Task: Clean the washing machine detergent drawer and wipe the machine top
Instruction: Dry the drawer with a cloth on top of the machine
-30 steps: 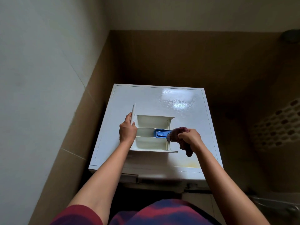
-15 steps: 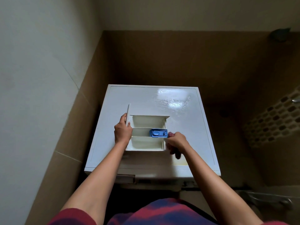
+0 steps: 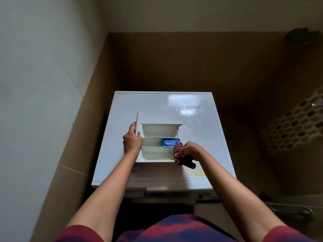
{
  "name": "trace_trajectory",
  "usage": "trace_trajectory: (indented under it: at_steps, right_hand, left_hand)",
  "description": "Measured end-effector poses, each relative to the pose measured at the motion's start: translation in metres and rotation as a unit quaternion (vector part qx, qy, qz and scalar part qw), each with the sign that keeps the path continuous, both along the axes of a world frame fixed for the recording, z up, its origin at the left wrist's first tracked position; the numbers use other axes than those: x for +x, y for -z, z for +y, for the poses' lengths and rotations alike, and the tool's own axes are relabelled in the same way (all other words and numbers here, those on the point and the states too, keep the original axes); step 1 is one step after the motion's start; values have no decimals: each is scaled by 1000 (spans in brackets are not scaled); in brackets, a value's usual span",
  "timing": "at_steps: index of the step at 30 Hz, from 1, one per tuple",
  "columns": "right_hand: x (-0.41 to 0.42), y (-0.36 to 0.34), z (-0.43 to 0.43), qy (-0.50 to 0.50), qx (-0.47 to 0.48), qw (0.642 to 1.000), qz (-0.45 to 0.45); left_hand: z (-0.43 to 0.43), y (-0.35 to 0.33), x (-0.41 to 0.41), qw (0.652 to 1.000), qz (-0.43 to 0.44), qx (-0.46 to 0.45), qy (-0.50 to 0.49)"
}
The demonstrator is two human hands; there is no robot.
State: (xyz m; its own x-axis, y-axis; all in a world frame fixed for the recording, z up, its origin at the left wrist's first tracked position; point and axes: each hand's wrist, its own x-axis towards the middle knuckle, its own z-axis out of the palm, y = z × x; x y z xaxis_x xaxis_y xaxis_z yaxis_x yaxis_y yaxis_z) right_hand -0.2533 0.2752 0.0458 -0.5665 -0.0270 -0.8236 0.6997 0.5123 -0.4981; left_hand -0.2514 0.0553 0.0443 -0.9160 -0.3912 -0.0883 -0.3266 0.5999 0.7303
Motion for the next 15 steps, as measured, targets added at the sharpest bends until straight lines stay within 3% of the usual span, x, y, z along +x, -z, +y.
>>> trace_trajectory:
  at_steps: [4, 6, 15]
  right_hand:
    - [5, -2, -18, -74, 170, 976, 110]
    - [8, 4, -19, -95, 202, 964, 145]
    - [29, 37, -12, 96, 73, 978, 172]
  left_hand:
    - [0, 1, -1, 1000, 1, -1, -2]
    - [1, 1, 0, 1000, 1, -3, -2]
    - [1, -1, 1, 1000, 1, 0, -3]
